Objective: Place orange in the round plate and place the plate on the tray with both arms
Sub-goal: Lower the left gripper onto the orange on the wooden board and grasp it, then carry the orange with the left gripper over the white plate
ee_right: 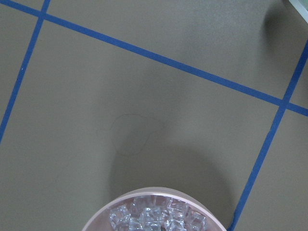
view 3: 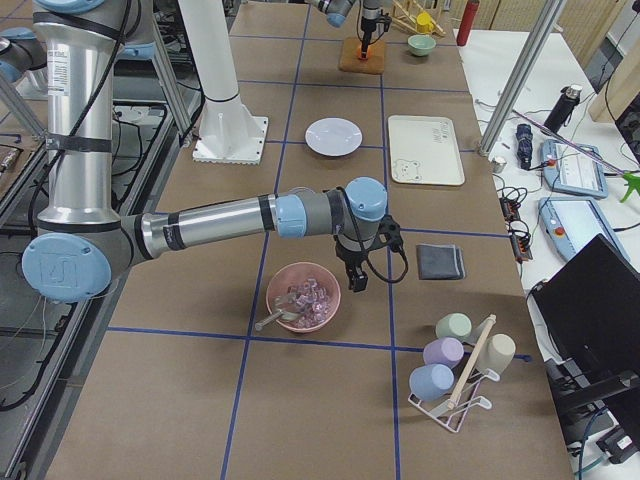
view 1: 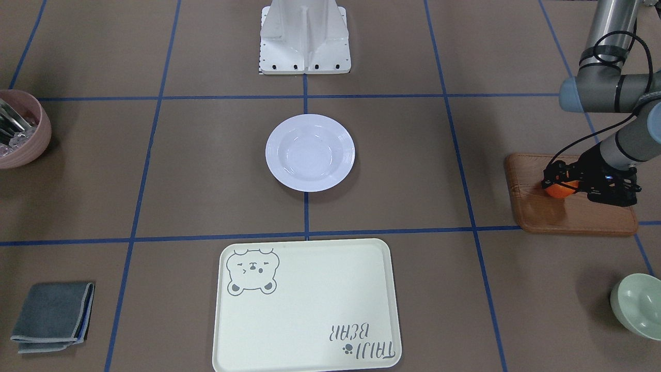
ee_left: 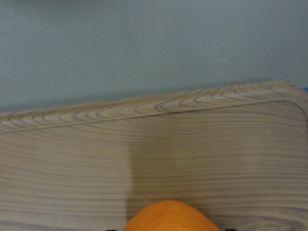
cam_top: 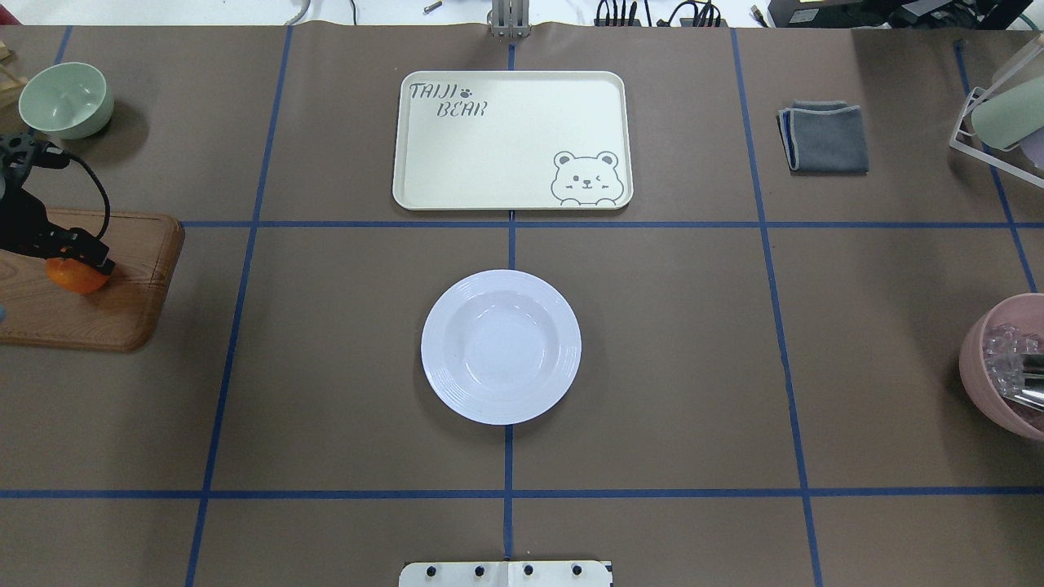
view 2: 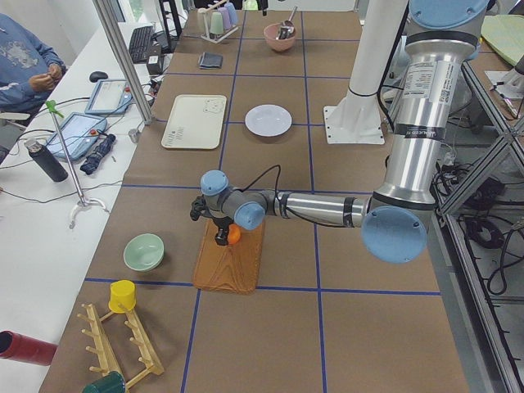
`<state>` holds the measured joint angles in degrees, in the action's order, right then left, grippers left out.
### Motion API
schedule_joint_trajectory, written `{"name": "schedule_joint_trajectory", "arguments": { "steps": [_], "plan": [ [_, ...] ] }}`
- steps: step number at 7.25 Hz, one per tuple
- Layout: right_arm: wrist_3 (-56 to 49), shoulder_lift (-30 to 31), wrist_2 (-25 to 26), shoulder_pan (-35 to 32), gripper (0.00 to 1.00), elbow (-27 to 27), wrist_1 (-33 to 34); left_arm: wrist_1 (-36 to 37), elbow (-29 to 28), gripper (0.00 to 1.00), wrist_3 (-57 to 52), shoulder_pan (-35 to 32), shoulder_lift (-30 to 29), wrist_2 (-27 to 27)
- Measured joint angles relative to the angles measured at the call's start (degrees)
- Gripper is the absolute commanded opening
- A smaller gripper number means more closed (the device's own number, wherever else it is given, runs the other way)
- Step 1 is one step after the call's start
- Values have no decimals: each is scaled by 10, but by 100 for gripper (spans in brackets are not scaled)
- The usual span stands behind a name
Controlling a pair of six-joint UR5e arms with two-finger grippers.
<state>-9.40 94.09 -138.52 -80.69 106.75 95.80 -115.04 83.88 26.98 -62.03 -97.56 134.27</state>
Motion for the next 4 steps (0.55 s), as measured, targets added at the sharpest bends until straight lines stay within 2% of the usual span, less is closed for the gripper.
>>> {"name": "schedule_joint_trajectory", "arguments": {
  "steps": [2, 4],
  "plan": [
    [0, -1, 0, 0, 100, 0, 0, 72, 96, 0, 72, -2, -8, 25],
    [0, -3, 1, 0, 100, -1, 0, 103, 173, 0, 204, 43, -40, 10]
  ]
}}
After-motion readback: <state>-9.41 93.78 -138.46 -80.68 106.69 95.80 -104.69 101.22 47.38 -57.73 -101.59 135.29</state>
